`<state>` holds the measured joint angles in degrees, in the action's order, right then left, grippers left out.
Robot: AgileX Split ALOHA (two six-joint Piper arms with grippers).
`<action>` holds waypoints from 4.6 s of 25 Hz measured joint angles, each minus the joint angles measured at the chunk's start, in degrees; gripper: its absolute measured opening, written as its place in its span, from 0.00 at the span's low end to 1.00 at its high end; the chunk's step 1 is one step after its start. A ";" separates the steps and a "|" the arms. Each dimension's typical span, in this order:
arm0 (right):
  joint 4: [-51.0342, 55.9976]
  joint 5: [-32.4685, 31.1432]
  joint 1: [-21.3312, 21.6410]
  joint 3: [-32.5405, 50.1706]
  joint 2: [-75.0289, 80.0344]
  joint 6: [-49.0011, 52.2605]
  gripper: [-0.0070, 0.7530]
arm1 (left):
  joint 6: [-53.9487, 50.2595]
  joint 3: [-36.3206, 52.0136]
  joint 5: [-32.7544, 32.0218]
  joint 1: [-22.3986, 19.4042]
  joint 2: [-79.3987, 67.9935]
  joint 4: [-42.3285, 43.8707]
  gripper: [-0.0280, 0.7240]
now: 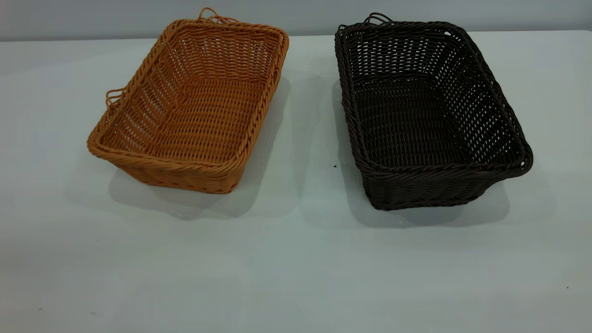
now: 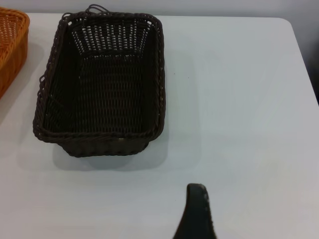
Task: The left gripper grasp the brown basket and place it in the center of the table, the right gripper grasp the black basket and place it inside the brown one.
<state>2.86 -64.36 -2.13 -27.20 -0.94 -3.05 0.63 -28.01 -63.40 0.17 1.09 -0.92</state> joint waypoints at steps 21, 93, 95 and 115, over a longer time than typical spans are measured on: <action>0.00 0.00 0.00 0.00 0.00 0.00 0.69 | 0.00 0.00 0.00 0.00 0.00 0.00 0.62; 99.08 40.52 -16.71 -15.98 119.79 -16.97 0.75 | 9.20 -22.28 35.77 0.00 -80.09 -4.57 0.83; 99.11 43.92 -16.71 -16.67 120.48 -14.36 0.75 | 9.20 -22.28 36.50 0.00 -80.15 -5.18 0.83; 99.97 52.37 -16.71 -20.40 127.51 -10.54 0.72 | 11.18 -42.86 38.96 2.58 -113.41 -9.95 0.83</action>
<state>102.83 -11.99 -18.84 -47.60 126.57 -13.59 11.81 -70.87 -24.44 2.75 -112.32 -10.87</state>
